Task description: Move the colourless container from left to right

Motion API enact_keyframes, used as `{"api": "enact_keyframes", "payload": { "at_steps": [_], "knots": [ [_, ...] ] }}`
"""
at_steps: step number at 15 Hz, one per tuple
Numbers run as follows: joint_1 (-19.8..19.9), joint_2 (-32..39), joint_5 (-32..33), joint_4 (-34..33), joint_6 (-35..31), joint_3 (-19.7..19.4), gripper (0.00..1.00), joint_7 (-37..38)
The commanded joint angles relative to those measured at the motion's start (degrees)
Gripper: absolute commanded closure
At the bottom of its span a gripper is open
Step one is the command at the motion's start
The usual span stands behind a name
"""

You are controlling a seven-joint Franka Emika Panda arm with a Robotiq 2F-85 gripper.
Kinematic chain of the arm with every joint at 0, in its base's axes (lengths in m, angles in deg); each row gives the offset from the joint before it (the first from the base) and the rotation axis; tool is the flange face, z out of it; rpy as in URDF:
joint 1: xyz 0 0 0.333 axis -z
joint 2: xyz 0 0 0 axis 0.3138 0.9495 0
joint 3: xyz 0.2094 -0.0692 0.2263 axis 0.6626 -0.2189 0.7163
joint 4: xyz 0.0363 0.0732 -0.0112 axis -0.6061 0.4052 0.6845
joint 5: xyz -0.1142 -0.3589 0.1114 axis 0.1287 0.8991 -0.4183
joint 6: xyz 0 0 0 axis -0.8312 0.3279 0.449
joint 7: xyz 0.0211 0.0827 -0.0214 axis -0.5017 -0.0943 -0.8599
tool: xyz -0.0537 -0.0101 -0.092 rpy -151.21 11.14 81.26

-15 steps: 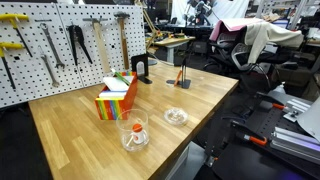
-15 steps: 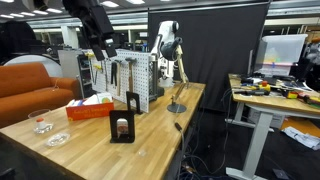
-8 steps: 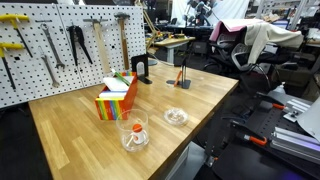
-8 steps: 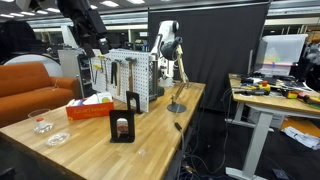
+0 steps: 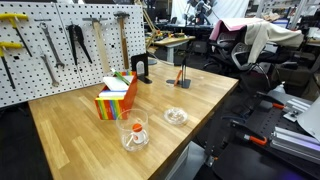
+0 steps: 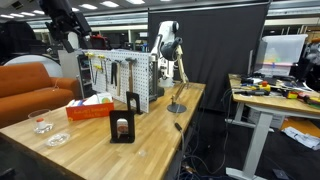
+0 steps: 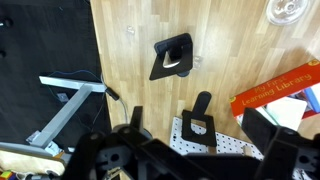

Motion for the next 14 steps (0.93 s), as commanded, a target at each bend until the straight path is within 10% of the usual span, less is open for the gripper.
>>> {"api": "enact_keyframes", "payload": {
  "at_steps": [1, 14],
  "knots": [
    [0.7, 0.01, -0.55, -0.01, -0.07, 0.51, 0.0, -0.61],
    [-19.94, 10.85, -21.12, 1.54, -4.7, 10.24, 0.0, -4.89]
  ]
}}
